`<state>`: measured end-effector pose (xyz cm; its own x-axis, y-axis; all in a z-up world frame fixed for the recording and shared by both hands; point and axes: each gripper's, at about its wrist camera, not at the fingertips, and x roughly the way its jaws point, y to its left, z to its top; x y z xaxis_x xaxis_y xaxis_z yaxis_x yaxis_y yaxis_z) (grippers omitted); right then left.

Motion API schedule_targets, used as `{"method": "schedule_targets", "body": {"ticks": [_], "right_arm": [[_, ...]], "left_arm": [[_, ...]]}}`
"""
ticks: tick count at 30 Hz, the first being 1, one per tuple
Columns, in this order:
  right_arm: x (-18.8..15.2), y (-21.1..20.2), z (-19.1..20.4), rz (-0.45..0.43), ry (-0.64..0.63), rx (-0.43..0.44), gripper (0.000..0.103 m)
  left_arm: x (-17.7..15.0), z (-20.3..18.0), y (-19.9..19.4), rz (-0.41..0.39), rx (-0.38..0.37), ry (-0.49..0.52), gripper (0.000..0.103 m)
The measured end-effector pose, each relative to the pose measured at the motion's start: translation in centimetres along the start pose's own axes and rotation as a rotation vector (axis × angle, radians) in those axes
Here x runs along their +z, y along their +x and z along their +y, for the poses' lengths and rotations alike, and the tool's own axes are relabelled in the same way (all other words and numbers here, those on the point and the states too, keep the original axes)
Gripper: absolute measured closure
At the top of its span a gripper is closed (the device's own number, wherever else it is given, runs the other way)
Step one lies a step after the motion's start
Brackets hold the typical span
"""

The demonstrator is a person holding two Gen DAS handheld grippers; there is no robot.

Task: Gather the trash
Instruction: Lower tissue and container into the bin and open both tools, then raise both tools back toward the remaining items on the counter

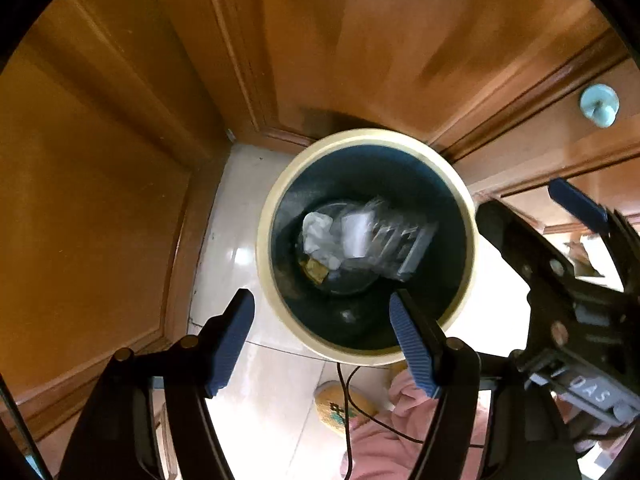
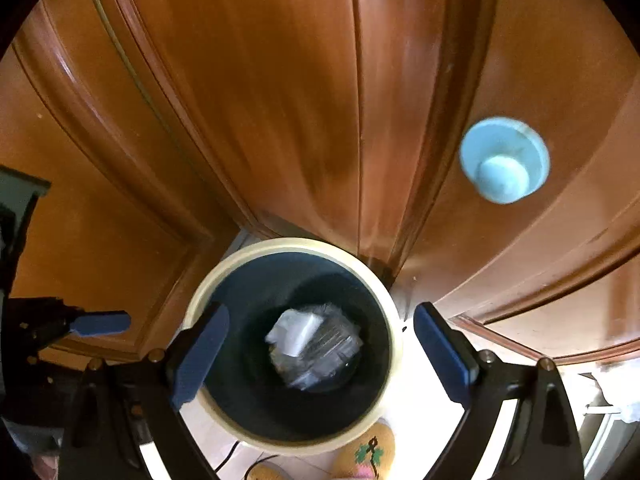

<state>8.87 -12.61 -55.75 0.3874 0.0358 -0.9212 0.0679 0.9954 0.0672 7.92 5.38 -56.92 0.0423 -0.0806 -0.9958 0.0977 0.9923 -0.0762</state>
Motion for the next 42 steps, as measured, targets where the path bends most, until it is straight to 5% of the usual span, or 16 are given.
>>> {"method": "schedule_targets", "body": {"ticks": [11, 20, 27, 33, 42], "right_arm": [[5.0, -10.8, -0.7, -0.002, 0.02, 0.032, 0.009], [9.9, -25.1, 0.9, -0.094, 0.033, 0.03, 0.009], [13.2, -35.9, 3.8, -0.106, 0.057, 0.178, 0.009], [14.4, -43.9, 4.9, -0.244, 0.085, 0.231, 0.009], [17.2, -52.0, 4.9, -0.414, 0.042, 0.132, 0.009]], "left_arm": [[-0.1, 1.2, -10.5, -0.059, -0.002, -0.084, 0.034], [-1.7, 0.7, -28.9, -0.221, 0.01, -0.101, 0.032], [-3.4, 0.4, -40.9, -0.345, 0.006, -0.077, 0.029], [-4.7, 0.6, -48.6, -0.471, -0.015, -0.068, 0.023], [-4.2, -0.5, -55.1, -0.617, -0.039, -0.034, 0.021]]}}
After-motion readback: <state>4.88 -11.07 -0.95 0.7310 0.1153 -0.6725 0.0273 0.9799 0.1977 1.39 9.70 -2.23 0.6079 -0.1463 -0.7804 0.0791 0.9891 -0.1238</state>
